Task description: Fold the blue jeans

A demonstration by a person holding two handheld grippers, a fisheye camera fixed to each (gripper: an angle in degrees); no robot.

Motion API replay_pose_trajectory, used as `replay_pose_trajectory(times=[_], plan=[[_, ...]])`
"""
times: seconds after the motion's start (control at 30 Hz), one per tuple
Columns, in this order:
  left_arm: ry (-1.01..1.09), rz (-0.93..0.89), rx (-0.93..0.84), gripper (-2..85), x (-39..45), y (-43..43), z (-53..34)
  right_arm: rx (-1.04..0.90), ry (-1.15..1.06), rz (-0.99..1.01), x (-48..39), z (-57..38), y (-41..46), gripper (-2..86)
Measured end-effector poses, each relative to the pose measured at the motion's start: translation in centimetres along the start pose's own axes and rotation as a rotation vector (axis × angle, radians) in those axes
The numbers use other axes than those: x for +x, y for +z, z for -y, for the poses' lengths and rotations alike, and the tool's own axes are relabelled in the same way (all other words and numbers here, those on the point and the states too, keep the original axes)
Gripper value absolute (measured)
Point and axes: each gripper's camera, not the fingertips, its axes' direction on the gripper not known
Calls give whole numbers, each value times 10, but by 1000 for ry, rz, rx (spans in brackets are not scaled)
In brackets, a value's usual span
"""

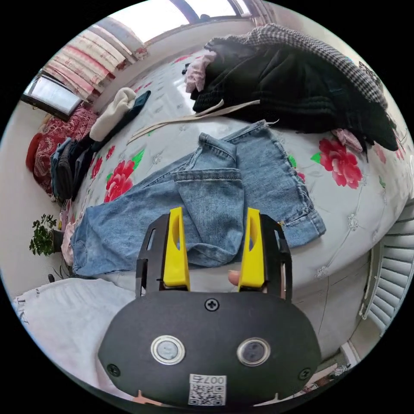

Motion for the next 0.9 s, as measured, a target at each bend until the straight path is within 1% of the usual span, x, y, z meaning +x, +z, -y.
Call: replay_pose_trajectory(times=[0.03, 0.1, 0.17, 0.23, 0.27, 0.3, 0.33, 0.4, 0.47, 0.53, 0.57, 0.6, 0.63, 0.67, 0.73, 0.77, 0.87, 0.9], plan=[[-5, 4, 0, 3, 1, 0, 4, -51, 4, -23, -2, 15, 9, 79], [-8, 9, 0, 2, 3, -1, 11, -75, -20, -98, -11, 35, 5, 51], [-7, 15, 8, 2, 4, -3, 17, 11, -117, -47, -25, 47, -22, 30], [-13, 14, 13, 1, 4, -3, 21, 268, -189, 55, -32, 44, -90, 14], [-21, 14, 19, 1, 4, -4, 23, 345, -200, 93, -30, 41, -109, 13], [-25, 14, 23, 1, 4, -4, 25, 481, -209, 158, -22, 32, -142, 9], [-32, 15, 27, 0, 4, -3, 27, 568, -194, 185, -10, 25, -166, 7], [-31, 18, 26, 0, 6, -2, 33, 610, -154, 214, 12, 21, -179, 4], [-19, 20, 28, 0, 10, 0, 42, 593, -45, 234, 40, 20, -165, 2], [-19, 45, 14, 0, 13, 3, 49, 416, 172, 225, 81, 26, -108, 1], [-20, 53, 7, -1, 13, 3, 53, 361, 231, 213, 90, 27, -91, 1], [-21, 53, 4, -1, 13, 3, 56, 247, 326, 190, 106, 26, -57, 0], [-21, 50, -3, -1, 11, 1, 61, 158, 382, 152, 115, 23, -33, 0], [-19, 45, -9, -1, 9, -3, 66, 135, 396, 142, 117, 20, -25, 0], [-8, 46, -7, -1, 8, -12, 74, 224, 422, 187, 119, 8, -25, 0], [4, 54, -5, -2, 8, -16, 77, 240, 422, 201, 119, 7, -27, 0], [0, 55, 3, -3, 3, -26, 83, 293, 386, 250, 119, 6, -46, 0], [-14, 41, 17, -3, 0, -31, 84, 354, 370, 291, 117, 3, -60, 0]])
